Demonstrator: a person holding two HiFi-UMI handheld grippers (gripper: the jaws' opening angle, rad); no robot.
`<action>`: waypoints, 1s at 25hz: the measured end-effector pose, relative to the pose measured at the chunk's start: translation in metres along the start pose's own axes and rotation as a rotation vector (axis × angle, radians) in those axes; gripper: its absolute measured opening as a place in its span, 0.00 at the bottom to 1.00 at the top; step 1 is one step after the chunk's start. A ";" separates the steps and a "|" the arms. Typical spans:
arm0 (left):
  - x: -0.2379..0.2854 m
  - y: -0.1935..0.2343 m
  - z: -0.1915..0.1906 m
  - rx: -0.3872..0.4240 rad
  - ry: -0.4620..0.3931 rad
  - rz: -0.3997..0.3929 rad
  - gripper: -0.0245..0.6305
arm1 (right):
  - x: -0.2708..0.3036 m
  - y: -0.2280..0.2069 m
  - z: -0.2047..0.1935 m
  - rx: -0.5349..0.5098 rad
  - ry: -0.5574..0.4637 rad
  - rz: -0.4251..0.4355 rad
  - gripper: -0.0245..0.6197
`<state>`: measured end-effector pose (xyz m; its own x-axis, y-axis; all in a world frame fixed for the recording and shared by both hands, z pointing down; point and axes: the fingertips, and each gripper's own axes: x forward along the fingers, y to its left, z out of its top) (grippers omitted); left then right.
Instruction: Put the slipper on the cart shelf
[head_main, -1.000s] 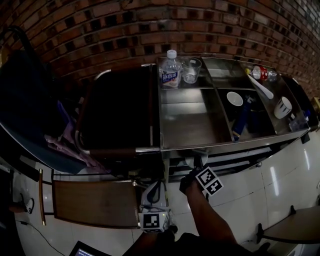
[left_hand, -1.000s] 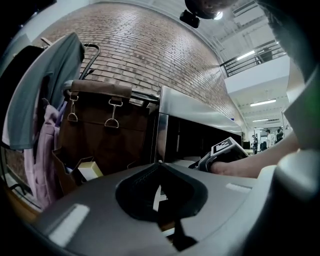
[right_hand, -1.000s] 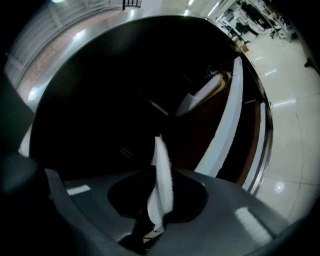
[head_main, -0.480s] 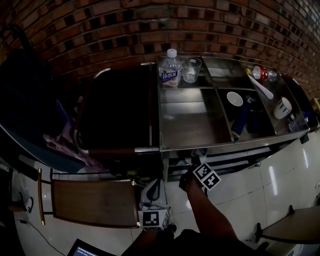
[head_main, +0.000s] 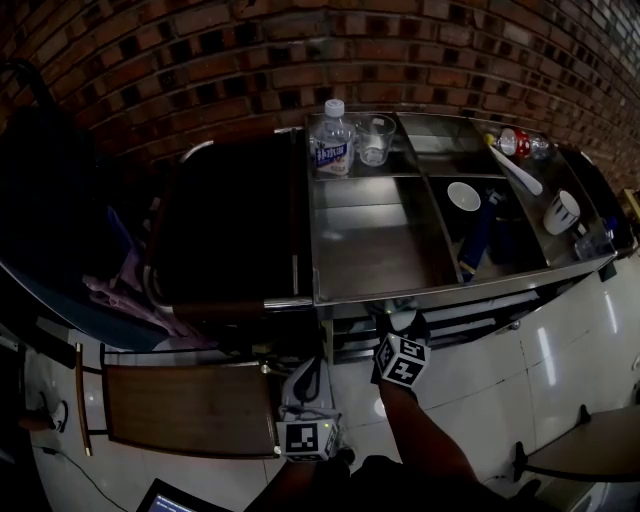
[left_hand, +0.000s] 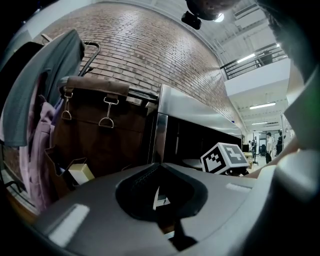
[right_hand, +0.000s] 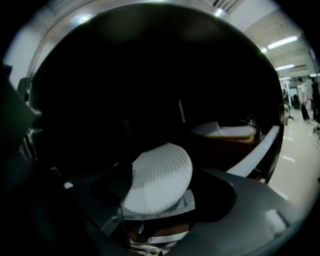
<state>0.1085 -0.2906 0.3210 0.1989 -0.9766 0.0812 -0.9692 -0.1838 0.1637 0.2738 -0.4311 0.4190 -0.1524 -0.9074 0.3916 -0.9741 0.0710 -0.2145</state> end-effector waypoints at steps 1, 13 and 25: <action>0.000 0.000 0.000 -0.002 0.000 -0.002 0.06 | -0.002 0.004 0.000 -0.049 -0.001 0.019 0.60; -0.013 -0.011 0.002 -0.017 -0.007 -0.025 0.06 | -0.079 0.032 0.040 -0.371 -0.159 0.155 0.67; -0.033 -0.024 0.016 -0.006 -0.041 -0.018 0.06 | -0.178 0.078 0.067 -0.478 -0.287 0.339 0.04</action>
<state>0.1230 -0.2561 0.2991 0.2100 -0.9770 0.0379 -0.9647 -0.2007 0.1705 0.2362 -0.2919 0.2726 -0.4783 -0.8720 0.1039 -0.8566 0.4894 0.1634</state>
